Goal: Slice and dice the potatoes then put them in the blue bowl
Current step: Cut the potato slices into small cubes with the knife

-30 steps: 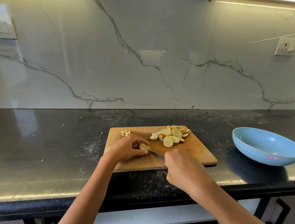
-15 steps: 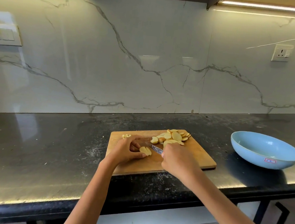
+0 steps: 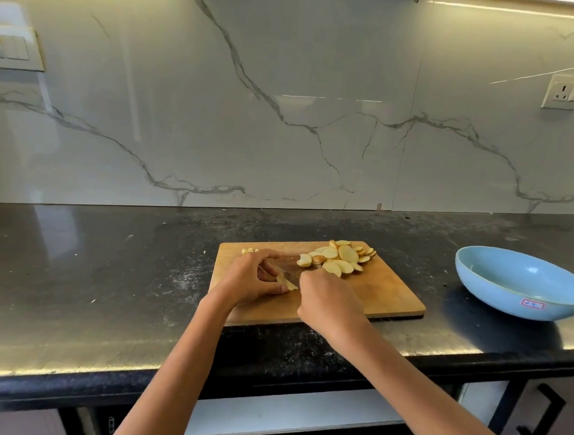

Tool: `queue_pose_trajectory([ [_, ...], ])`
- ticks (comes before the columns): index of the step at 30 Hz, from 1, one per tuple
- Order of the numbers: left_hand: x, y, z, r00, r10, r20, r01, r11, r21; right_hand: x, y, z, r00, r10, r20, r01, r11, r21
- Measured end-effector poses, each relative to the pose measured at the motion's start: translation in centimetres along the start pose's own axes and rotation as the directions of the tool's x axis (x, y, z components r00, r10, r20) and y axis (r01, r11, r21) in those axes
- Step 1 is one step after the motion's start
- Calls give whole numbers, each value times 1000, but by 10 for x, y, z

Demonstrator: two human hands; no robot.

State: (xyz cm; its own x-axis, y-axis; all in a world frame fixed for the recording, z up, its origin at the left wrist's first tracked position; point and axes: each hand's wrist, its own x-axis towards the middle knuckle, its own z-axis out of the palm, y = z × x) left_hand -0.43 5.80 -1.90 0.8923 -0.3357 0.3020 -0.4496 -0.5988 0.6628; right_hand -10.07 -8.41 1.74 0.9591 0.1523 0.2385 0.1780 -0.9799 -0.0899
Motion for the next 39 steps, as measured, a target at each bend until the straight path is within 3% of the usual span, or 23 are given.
queue_pose_trajectory([
  [17, 0, 0, 2, 998, 2, 69, -8, 996, 88, -50, 15, -19, 990, -56, 128, 68, 994, -90],
  [26, -3, 2, 0, 1000, -26, 13, 26, 1000, 0, -29, 21, -23, 999, 28, -22, -29, 999, -17],
  [39, -5, 1, -1, 998, -28, -56, 28, 1000, -8, -7, 2, 3, 1000, 6, -3, -6, 1000, 7],
])
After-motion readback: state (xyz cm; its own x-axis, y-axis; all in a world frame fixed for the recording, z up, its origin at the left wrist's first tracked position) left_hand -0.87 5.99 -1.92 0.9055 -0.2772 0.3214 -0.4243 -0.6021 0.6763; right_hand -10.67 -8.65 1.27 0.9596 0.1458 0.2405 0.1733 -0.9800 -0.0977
